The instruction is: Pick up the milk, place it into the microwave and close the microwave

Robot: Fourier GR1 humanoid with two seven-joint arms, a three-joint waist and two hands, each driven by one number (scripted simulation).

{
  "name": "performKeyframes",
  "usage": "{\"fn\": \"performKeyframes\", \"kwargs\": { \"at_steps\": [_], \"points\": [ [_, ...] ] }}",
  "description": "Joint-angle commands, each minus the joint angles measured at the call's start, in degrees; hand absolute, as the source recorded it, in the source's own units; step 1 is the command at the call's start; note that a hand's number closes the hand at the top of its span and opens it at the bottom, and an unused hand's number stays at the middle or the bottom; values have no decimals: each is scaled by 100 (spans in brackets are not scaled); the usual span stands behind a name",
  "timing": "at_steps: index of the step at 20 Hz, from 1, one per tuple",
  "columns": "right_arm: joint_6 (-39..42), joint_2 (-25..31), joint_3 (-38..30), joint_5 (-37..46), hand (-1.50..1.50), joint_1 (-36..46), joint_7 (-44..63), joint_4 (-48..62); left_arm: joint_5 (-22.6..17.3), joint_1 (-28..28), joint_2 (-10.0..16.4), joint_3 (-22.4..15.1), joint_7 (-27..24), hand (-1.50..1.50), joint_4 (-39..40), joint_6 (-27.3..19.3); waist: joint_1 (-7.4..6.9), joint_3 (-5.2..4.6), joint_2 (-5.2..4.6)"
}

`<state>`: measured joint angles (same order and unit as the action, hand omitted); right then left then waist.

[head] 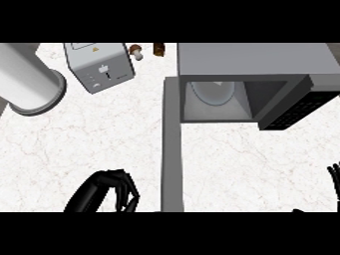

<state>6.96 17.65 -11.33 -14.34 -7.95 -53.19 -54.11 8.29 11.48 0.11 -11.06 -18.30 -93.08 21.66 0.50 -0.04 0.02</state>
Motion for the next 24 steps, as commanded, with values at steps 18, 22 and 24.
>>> {"fn": "performKeyframes", "kwargs": {
  "at_steps": [18, 22, 24],
  "points": [
    [967, 542, -280, -387, -150, -455, -56, -636, 422, -2374, -9, -3148, 252, 150, 3348, -1135, 93, -4, -13],
    [1250, 629, -130, -370, -150, -497, -175, -806, -771, -3027, -9, -3909, -19, 150, 3615, -1973, 231, -9, -39],
    [1298, 574, -32, -441, -150, -484, -103, -1011, -1134, -2853, -8, -4396, 19, 150, 3230, -2399, 319, -15, -43]
  ]
}}
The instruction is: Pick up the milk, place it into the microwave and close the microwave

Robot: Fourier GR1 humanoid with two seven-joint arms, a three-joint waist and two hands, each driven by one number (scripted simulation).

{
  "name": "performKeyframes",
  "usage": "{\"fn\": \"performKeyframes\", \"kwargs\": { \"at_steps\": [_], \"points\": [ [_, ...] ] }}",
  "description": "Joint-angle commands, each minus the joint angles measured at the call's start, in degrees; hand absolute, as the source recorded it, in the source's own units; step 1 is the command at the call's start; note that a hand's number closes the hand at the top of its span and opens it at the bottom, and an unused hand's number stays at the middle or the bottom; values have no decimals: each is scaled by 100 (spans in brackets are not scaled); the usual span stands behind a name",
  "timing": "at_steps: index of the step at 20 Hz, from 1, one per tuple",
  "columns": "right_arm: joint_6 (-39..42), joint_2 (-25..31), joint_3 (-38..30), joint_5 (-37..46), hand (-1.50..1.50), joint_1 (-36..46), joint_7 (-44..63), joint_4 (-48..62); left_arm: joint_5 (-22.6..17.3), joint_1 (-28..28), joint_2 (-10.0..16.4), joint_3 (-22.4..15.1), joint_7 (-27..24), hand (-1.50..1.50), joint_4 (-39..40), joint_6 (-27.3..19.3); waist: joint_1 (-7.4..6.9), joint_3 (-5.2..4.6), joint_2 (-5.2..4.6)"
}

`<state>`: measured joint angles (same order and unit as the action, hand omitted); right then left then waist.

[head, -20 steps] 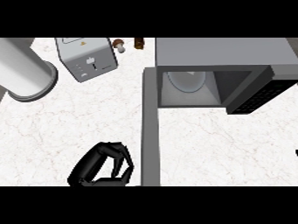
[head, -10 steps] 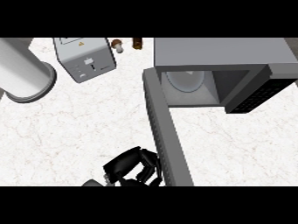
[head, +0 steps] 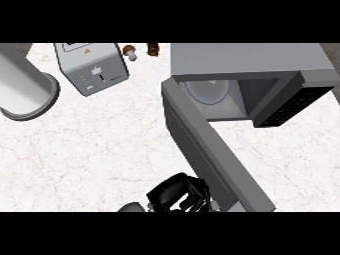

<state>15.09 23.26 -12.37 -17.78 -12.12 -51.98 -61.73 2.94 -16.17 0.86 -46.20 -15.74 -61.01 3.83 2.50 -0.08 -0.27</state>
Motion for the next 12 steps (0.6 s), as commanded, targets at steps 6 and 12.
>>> {"fn": "performKeyframes", "kwargs": {
  "at_steps": [6, 12],
  "points": [
    [318, -107, 334, -60, -150, 14, -8, -582, -1489, -805, -80, -1252, -170, -150, 75, -1428, 377, -18, -65],
    [412, 103, 431, -213, -150, 179, 382, -1011, -2073, -1466, -79, -1346, 95, 150, 66, -2010, 651, -29, -104]
  ]
}}
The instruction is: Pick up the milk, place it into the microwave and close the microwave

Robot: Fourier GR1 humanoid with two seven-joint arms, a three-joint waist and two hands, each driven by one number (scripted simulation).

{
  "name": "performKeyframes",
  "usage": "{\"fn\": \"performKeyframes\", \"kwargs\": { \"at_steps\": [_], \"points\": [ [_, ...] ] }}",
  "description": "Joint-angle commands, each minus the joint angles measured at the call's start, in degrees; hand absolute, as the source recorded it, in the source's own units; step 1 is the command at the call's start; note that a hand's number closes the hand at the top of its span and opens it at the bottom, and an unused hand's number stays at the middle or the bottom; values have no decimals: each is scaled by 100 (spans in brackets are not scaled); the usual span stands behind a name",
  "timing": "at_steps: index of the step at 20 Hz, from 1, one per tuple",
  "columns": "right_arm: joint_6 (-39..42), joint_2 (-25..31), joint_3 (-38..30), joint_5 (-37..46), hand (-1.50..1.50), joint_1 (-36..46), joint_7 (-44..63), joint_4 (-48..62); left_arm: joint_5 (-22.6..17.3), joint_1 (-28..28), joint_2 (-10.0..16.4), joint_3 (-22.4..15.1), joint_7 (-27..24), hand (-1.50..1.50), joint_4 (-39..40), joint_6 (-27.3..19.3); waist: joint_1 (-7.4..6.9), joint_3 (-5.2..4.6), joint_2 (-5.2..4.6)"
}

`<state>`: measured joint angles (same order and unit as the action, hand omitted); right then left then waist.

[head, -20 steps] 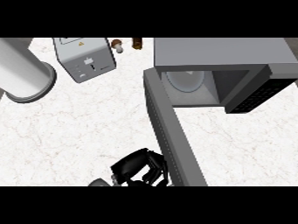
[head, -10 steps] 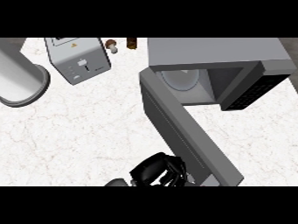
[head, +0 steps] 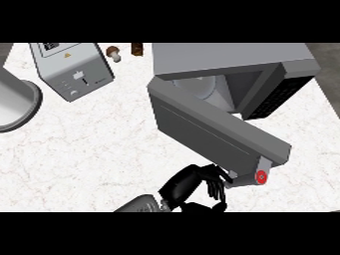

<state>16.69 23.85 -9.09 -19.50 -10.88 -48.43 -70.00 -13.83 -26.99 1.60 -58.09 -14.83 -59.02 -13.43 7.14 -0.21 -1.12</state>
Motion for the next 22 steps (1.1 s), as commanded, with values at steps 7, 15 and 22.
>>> {"fn": "performKeyframes", "kwargs": {
  "at_steps": [7, 15, 22],
  "points": [
    [409, 262, 208, -152, -150, 183, 277, -444, -770, -1184, -149, 19, -135, 150, -105, -899, 478, -24, -62],
    [481, 460, 231, -329, -150, 553, 539, -687, -1229, -2076, -154, 185, -58, 150, 247, -1228, 858, 3, -176],
    [750, 677, 270, -495, -150, 780, 653, -857, -1597, -2714, -153, 411, -12, 150, 700, -1307, 1164, 18, -288]
  ]
}}
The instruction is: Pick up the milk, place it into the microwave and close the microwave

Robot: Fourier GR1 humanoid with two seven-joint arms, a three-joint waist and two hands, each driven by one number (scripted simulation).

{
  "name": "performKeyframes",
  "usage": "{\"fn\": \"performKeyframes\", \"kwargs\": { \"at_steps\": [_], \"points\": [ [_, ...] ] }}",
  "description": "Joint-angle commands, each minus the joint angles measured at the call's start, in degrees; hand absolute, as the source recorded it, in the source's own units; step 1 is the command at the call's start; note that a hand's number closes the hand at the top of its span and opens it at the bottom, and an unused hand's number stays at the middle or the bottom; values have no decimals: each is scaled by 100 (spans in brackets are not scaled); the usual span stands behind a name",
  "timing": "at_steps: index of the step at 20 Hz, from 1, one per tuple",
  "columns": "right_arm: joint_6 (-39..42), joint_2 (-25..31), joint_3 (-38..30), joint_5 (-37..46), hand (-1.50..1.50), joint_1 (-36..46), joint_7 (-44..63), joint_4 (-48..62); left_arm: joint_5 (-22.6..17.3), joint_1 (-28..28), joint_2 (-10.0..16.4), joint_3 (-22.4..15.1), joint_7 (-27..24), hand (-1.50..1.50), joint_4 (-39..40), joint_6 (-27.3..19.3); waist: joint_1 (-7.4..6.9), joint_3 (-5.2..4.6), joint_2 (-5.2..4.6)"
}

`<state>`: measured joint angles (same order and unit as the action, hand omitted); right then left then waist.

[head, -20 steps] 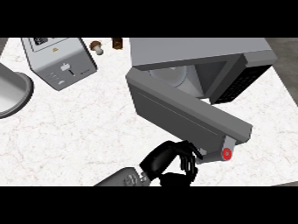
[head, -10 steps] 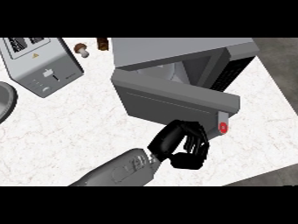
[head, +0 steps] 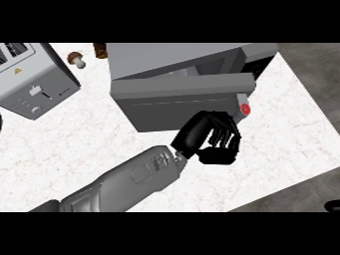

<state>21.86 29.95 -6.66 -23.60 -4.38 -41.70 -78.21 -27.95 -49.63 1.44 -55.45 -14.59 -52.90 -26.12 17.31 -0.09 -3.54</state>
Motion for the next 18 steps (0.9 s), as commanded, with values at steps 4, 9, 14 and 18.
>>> {"fn": "performKeyframes", "kwargs": {
  "at_steps": [4, 9, 14, 18],
  "points": [
    [409, 137, 132, -194, -150, 315, 110, -111, -357, -764, -136, 172, 91, 150, 227, -226, 280, 21, -68],
    [519, 222, 145, -369, -150, 502, 246, -220, -539, -1068, -133, 251, 94, 150, 528, -235, 434, 19, -121],
    [857, 299, 327, -559, -150, 671, 394, -351, -719, -1279, -130, 280, 136, 150, 707, -342, 539, 29, -136],
    [1009, 419, 497, -589, -150, 782, 611, -468, -837, -1376, -130, 306, 63, 150, 791, -369, 576, 21, -183]
  ]
}}
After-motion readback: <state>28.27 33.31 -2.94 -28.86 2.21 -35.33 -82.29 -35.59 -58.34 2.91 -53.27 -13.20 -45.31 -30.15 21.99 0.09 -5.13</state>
